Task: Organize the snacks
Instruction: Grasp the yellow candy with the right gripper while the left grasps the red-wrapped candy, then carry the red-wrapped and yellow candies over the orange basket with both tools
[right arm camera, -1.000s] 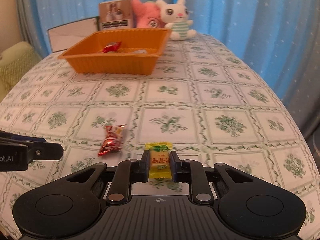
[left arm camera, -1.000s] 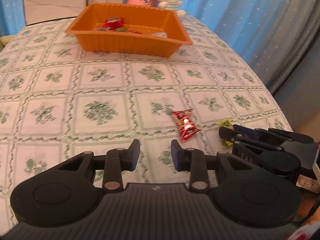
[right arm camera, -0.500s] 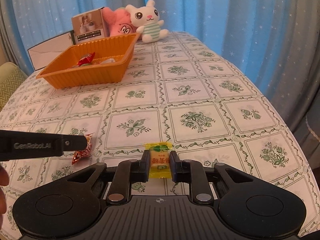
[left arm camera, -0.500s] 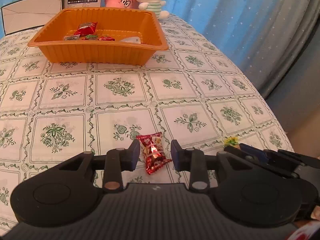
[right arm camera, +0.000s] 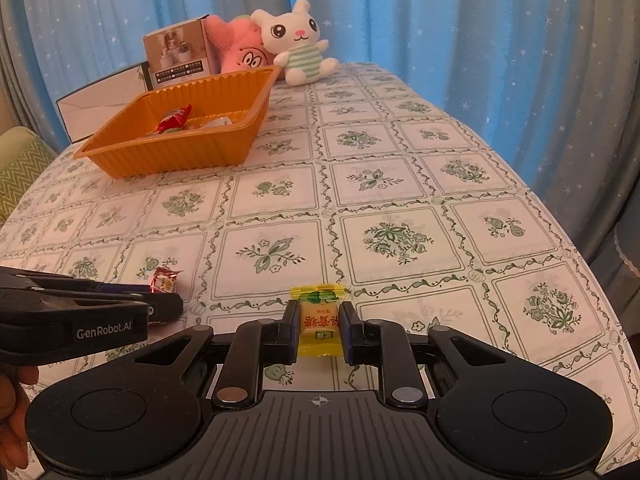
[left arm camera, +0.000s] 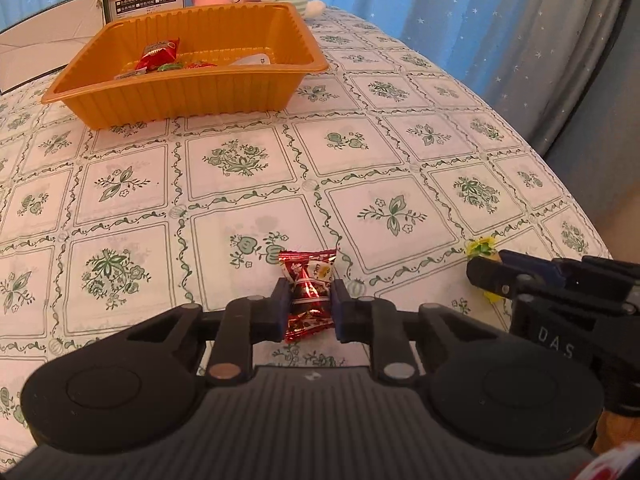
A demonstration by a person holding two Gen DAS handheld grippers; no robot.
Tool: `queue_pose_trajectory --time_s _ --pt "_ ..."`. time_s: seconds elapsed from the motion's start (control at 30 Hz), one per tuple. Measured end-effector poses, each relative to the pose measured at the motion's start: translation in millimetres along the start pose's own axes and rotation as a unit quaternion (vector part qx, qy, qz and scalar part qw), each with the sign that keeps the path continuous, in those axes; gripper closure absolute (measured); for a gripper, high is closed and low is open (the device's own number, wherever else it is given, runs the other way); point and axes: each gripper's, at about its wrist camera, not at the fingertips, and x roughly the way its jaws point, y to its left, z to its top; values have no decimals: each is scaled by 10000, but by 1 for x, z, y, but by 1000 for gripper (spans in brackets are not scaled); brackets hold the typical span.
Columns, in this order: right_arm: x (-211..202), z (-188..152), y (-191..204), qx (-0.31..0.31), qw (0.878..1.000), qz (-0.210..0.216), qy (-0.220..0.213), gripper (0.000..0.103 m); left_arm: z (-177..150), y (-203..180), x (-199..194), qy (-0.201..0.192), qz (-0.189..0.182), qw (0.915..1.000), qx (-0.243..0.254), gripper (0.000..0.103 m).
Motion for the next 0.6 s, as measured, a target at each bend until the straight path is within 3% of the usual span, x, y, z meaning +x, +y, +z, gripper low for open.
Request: queue_pose_trajectory --time_s 0.6 --pt "-27 22 43 -228 9984 419 -307 82 -2 42 -81 -474 350 9972 -450 85"
